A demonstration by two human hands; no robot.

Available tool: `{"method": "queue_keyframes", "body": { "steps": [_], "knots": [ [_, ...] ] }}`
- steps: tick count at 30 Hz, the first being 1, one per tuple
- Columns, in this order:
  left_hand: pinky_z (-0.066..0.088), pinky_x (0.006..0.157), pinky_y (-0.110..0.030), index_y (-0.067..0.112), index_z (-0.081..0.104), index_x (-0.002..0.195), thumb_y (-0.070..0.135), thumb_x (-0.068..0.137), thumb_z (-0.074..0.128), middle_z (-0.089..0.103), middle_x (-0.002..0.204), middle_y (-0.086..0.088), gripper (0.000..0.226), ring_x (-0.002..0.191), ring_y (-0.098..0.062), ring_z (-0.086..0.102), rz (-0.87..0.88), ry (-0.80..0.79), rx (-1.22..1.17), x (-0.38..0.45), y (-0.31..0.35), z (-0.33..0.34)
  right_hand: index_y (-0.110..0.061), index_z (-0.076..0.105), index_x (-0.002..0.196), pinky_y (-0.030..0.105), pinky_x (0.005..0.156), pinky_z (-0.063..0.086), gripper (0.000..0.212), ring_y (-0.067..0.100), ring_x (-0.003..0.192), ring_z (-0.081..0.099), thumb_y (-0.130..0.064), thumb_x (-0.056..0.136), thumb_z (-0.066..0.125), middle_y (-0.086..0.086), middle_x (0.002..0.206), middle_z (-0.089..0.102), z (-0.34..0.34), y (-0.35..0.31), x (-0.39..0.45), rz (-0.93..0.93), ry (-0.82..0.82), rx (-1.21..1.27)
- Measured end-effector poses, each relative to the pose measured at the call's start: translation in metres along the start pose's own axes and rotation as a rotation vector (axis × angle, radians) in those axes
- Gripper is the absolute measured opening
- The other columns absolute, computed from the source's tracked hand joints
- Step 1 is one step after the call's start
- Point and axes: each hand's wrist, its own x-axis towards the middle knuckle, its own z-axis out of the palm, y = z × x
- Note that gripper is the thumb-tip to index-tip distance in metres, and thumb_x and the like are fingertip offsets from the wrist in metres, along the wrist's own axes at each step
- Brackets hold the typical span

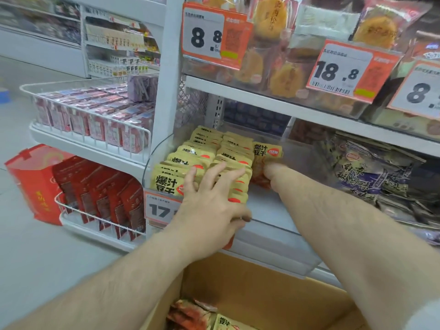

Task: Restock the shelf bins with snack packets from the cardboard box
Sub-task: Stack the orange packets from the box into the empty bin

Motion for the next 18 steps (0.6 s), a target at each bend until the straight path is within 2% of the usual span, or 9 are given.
{"method": "queue_keyframes", "body": {
  "steps": [2, 5, 7, 9, 10, 12, 15, 17, 18],
  "knots": [
    [0.026, 0.101, -0.074, 0.044, 0.074, 0.079, 0.045, 0.071, 0.064, 0.054, 0.140, -0.003, 0.012, 0.135, -0.034, 0.033, 0.006, 0.031, 0.000, 0.001, 0.000, 0.001, -0.006, 0.054, 0.109, 0.032, 0.075, 0.055, 0.015, 0.021, 0.082, 0.062, -0.015, 0.102, 0.044, 0.008, 0.105, 0.060, 0.004, 0.003, 0.011, -0.043, 0.061, -0.043],
    [0.026, 0.101, -0.073, 0.042, 0.075, 0.078, 0.043, 0.069, 0.066, 0.056, 0.136, -0.003, 0.012, 0.133, -0.034, 0.034, 0.002, 0.051, 0.003, 0.001, 0.001, 0.002, -0.014, 0.061, 0.096, 0.041, 0.093, 0.055, 0.016, 0.026, 0.097, 0.067, -0.029, 0.090, 0.060, 0.011, 0.109, 0.070, 0.004, 0.011, 0.018, -0.096, 0.209, -0.208],
    [0.027, 0.101, -0.073, 0.042, 0.075, 0.077, 0.041, 0.068, 0.067, 0.058, 0.134, -0.002, 0.012, 0.132, -0.033, 0.035, 0.008, 0.069, 0.006, 0.001, 0.002, 0.003, -0.014, 0.060, 0.103, 0.037, 0.091, 0.055, 0.021, 0.024, 0.095, 0.066, -0.030, 0.091, 0.062, 0.007, 0.104, 0.068, 0.003, 0.009, 0.014, -0.104, 0.207, -0.228],
    [0.025, 0.102, -0.072, 0.041, 0.075, 0.077, 0.041, 0.068, 0.067, 0.058, 0.132, -0.002, 0.012, 0.131, -0.032, 0.035, 0.008, 0.073, -0.009, 0.001, 0.002, 0.003, -0.007, 0.054, 0.124, 0.027, 0.074, 0.056, 0.033, 0.020, 0.083, 0.062, -0.023, 0.096, 0.058, 0.006, 0.095, 0.061, -0.002, 0.007, 0.010, -0.086, 0.166, -0.089],
    [0.023, 0.103, -0.070, 0.041, 0.075, 0.077, 0.041, 0.068, 0.067, 0.058, 0.132, -0.001, 0.012, 0.131, -0.032, 0.035, 0.007, 0.074, -0.013, 0.000, 0.002, 0.004, -0.006, 0.053, 0.126, 0.023, 0.068, 0.053, 0.038, 0.019, 0.080, 0.061, -0.026, 0.094, 0.061, 0.005, 0.095, 0.060, -0.005, 0.007, 0.009, -0.077, 0.211, -0.111],
    [0.022, 0.104, -0.068, 0.041, 0.075, 0.078, 0.042, 0.069, 0.066, 0.058, 0.131, 0.000, 0.012, 0.131, -0.032, 0.035, 0.000, 0.069, -0.005, 0.000, 0.002, 0.004, -0.009, 0.057, 0.116, 0.023, 0.074, 0.050, 0.048, 0.021, 0.094, 0.064, -0.040, 0.083, 0.071, 0.004, 0.104, 0.064, -0.011, 0.005, 0.003, -0.056, 0.369, -0.352],
    [0.025, 0.103, -0.071, 0.042, 0.075, 0.077, 0.042, 0.070, 0.065, 0.059, 0.130, 0.000, 0.012, 0.131, -0.031, 0.036, -0.005, 0.065, -0.010, 0.000, 0.003, 0.003, -0.013, 0.050, 0.098, 0.031, 0.094, 0.051, 0.027, 0.028, 0.107, 0.063, -0.035, 0.091, 0.064, 0.011, 0.115, 0.062, -0.009, 0.001, -0.004, -0.093, 0.340, -0.443],
    [0.026, 0.102, -0.072, 0.042, 0.075, 0.077, 0.042, 0.070, 0.065, 0.059, 0.130, 0.001, 0.012, 0.130, -0.031, 0.036, -0.007, 0.061, -0.012, 0.000, 0.003, 0.003, -0.013, 0.052, 0.103, 0.034, 0.096, 0.051, 0.016, 0.027, 0.103, 0.063, -0.025, 0.096, 0.058, 0.016, 0.124, 0.061, -0.006, 0.000, -0.007, -0.128, 0.304, -0.385],
    [0.026, 0.103, -0.071, 0.042, 0.075, 0.077, 0.042, 0.069, 0.065, 0.059, 0.130, 0.001, 0.012, 0.130, -0.031, 0.035, -0.009, 0.062, -0.015, 0.000, 0.003, 0.003, -0.010, 0.055, 0.108, 0.035, 0.098, 0.051, 0.020, 0.028, 0.106, 0.063, -0.026, 0.096, 0.058, 0.017, 0.125, 0.061, -0.004, 0.000, -0.006, -0.135, 0.334, -0.445]
  ]
}}
